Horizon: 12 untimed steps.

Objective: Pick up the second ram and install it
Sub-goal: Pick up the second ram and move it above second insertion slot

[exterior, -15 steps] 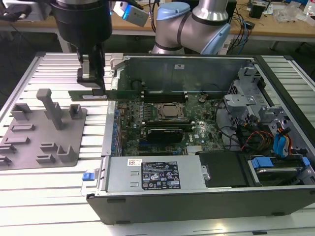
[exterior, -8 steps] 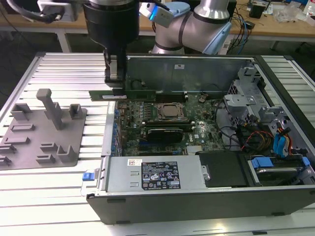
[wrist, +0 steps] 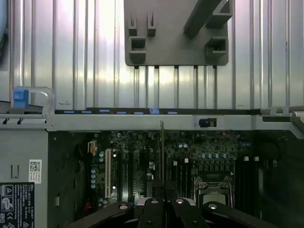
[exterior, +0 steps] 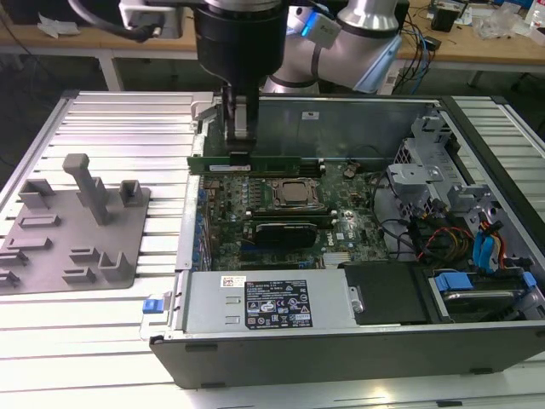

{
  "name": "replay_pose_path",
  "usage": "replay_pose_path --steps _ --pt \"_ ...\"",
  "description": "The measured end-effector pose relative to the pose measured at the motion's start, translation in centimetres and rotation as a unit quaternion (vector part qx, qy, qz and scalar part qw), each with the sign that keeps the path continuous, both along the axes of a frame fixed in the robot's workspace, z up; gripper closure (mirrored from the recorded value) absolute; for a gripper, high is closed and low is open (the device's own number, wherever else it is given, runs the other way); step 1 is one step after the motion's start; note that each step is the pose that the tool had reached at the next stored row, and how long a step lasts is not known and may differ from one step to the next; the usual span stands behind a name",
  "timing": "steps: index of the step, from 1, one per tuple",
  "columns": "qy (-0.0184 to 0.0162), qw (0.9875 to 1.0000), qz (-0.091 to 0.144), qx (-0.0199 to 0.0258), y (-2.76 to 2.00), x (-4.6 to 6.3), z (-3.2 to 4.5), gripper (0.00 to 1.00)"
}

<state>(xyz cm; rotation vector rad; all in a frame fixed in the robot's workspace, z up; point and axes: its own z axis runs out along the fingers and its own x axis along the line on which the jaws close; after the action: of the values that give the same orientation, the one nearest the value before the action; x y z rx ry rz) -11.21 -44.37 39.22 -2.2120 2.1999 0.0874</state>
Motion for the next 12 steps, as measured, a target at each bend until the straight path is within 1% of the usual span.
replay_pose_path --steps 4,10,12 --pt "0.0 1.0 0.0 0.0 0.01 2.3 -0.03 0.91" --pt "0.0 1.0 0.0 0.0 0.01 4.2 -0.07 0.91" --pt "-0.0001 1.0 0.0 0.0001 0.01 4.9 -0.22 0.91"
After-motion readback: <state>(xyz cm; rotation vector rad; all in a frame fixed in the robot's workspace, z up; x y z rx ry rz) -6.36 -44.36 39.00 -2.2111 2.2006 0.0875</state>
